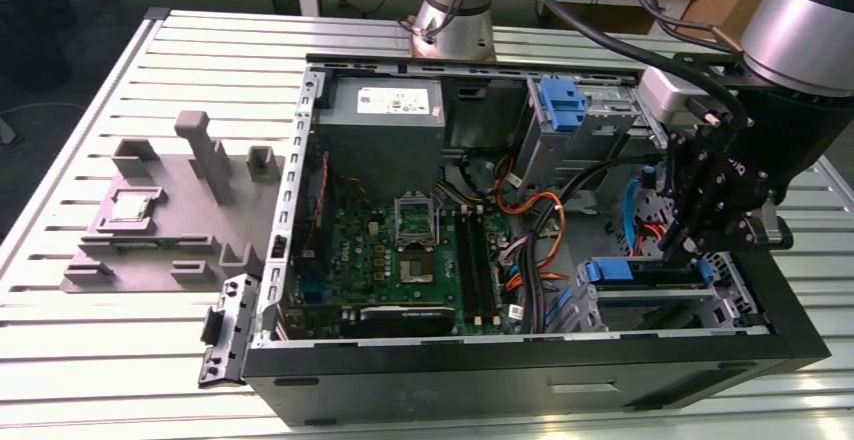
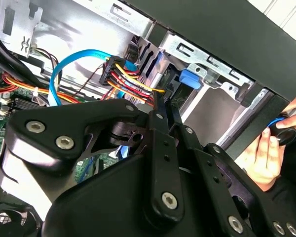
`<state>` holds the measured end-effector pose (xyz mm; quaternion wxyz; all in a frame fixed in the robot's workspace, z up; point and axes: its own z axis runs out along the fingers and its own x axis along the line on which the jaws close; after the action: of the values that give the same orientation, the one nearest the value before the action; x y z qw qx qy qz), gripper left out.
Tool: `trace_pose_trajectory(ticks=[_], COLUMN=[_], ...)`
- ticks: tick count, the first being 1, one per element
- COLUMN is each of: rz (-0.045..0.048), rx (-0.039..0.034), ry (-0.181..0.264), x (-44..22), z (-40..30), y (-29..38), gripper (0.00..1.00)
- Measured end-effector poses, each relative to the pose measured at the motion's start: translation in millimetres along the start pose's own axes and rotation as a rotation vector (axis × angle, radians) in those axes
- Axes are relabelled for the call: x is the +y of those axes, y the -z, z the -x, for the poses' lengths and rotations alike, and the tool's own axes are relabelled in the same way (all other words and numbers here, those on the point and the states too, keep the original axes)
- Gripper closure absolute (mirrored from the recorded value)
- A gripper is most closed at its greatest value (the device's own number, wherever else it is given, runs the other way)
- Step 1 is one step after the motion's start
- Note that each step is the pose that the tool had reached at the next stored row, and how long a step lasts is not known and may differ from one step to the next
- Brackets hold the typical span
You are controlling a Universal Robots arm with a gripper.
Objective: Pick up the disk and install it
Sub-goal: 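Insert the disk into the insertion slot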
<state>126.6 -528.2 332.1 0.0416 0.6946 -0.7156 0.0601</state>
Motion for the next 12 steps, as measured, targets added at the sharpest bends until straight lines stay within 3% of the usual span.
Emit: trace_pose_trajectory(ticks=[7,12], rz=[-0.0024,-0.0033], rx=[-0.0073,-0.0248], ry=[-0.001,-0.001], x=[0.7,2.1], z=[-3.2,-3.9], y=[-0.4,-0.5], gripper=[0.83,0.83])
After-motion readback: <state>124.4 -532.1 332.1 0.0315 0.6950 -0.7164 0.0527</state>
